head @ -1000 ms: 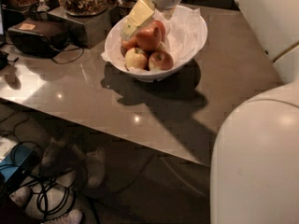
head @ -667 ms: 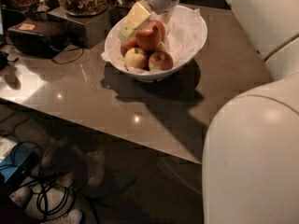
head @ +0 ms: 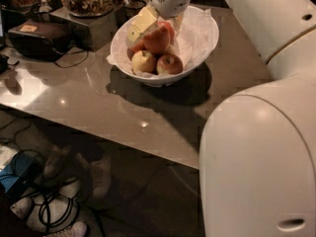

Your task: Pick apple from white bowl

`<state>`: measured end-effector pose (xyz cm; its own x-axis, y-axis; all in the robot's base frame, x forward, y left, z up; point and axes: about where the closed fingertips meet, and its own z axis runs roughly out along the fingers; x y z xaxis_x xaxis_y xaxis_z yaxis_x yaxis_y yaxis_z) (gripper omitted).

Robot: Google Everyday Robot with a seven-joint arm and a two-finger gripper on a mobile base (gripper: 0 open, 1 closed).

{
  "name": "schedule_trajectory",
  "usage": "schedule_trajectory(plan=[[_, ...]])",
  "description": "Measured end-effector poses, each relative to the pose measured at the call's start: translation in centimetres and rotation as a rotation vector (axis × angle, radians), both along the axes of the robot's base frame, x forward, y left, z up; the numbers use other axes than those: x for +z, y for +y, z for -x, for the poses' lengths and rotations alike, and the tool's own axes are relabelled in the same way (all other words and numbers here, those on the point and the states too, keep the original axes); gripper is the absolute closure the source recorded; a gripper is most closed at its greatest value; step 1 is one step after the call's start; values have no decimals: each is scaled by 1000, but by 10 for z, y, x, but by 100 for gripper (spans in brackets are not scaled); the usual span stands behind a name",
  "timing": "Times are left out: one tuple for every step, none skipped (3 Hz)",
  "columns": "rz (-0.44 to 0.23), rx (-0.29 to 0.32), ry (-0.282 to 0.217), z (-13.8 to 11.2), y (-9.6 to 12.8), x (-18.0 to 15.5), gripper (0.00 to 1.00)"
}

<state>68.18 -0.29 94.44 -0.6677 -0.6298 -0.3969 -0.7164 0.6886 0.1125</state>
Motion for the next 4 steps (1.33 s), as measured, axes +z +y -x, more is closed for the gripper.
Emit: schedule_trajectory(plan=[[14, -39, 24, -11, -6, -13, 6], [25, -68, 60, -18, -10, -30, 5], [26, -68, 61, -18, -9, -31, 24], [26, -68, 61, -18, -9, -31, 47]])
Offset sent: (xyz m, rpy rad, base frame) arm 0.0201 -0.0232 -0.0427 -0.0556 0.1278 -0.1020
